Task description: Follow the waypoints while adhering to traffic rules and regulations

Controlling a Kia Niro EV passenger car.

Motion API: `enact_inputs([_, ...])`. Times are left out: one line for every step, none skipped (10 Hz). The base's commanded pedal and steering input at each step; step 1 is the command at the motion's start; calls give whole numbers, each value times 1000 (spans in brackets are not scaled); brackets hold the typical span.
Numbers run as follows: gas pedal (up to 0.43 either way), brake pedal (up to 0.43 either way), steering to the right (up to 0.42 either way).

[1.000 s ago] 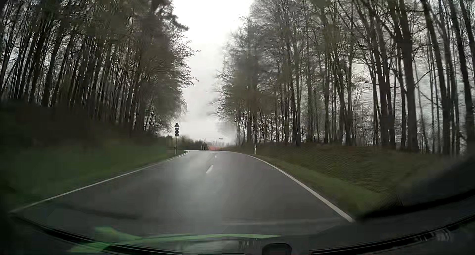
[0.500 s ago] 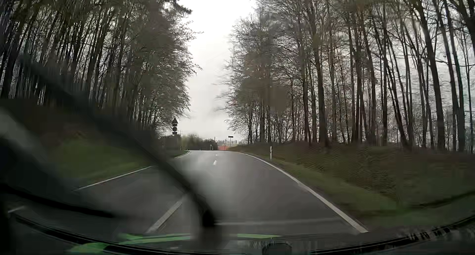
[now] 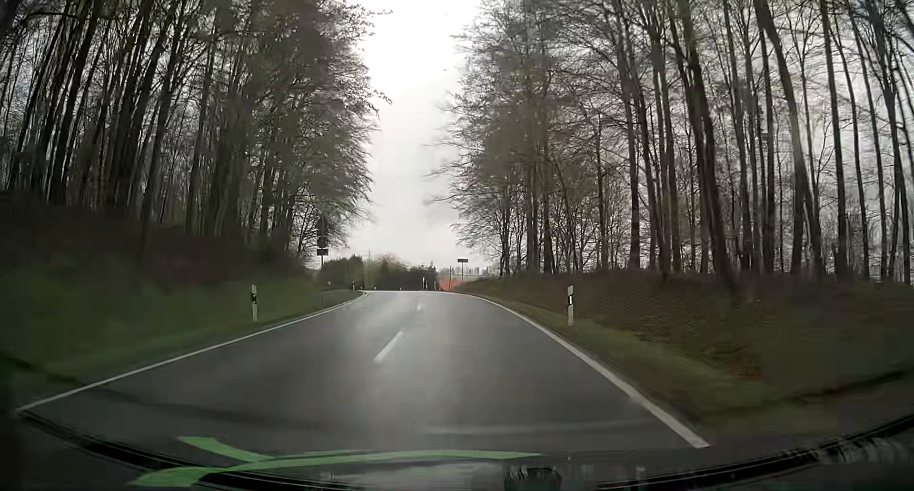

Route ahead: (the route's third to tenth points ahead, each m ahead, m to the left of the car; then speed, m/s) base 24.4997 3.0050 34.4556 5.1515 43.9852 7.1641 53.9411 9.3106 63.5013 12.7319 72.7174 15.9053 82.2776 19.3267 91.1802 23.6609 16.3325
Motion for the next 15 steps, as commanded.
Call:
enact_inputs([157, 0, -26])
enact_inputs([118, 0, -25])
enact_inputs([79, 0, -24])
enact_inputs([67, 0, -24])
enact_inputs([67, 0, -25])
enact_inputs([79, 0, -24])
enact_inputs([118, 0, -25])
enact_inputs([138, 0, -25])
enact_inputs([150, 0, -24])
enact_inputs([169, 0, -24])
enact_inputs([169, 0, -24])
enact_inputs([177, 0, -25])
enact_inputs([177, 0, -24])
enact_inputs([169, 0, -24])
enact_inputs([157, 0, -24])
